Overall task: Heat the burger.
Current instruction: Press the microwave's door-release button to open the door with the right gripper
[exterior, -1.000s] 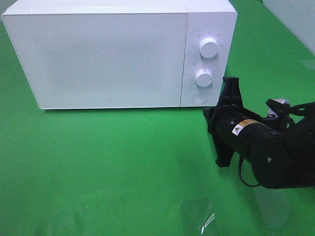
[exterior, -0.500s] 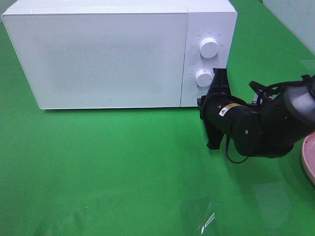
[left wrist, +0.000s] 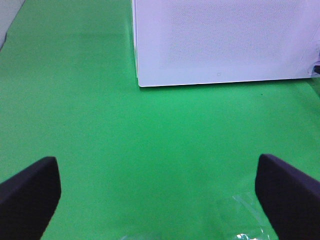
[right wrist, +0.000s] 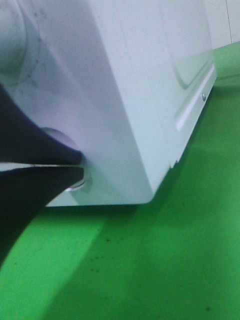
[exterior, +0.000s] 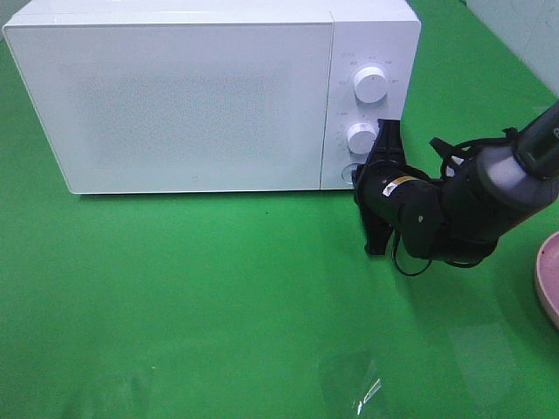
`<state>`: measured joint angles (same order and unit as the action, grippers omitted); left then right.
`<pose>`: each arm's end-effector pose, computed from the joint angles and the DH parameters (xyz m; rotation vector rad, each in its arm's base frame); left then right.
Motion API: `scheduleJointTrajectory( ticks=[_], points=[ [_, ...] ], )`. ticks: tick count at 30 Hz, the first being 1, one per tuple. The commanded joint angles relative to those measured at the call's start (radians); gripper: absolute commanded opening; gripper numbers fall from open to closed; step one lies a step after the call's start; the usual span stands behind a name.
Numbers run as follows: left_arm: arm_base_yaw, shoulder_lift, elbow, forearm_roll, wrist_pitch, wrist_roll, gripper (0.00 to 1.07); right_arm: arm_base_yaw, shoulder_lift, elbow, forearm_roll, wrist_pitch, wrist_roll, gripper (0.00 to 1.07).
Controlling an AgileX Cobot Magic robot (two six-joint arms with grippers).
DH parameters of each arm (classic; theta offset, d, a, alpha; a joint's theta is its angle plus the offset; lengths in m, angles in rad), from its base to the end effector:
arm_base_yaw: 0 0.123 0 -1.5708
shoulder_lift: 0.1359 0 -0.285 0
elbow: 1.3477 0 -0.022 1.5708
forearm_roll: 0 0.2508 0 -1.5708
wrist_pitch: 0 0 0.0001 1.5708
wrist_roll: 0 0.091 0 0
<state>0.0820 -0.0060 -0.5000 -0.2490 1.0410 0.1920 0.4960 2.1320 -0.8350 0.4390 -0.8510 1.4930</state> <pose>-0.0047 -0.0198 0.2809 0.1191 1.9927 -0.1207 0.3403 0.1511 0.0803 1.4760 1.5656 1.1344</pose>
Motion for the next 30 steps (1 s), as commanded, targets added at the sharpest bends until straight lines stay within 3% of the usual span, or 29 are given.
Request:
scheduleJointTrajectory(
  ticks=[1,14,20,30],
  points=[
    [-0.007,-0.019,0.002,-0.003,0.000,-0.006,0.98,-0.006,0.000,-0.022,-0.003,-0.011,-0.014,0.00],
    [-0.007,-0.019,0.002,-0.003,0.000,-0.006,0.98,-0.006,0.000,-0.032,0.020,-0.117,-0.013,0.00],
    [-0.007,-0.019,0.002,-0.003,0.000,-0.006,0.98,-0.006,0.000,-0.032,0.043,-0.290,-0.014,0.00],
    [-0.007,-0.019,0.002,-0.003,0.000,-0.006,0.98,-0.006,0.009,-0.045,0.059,-0.328,-0.013,0.00]
  ],
)
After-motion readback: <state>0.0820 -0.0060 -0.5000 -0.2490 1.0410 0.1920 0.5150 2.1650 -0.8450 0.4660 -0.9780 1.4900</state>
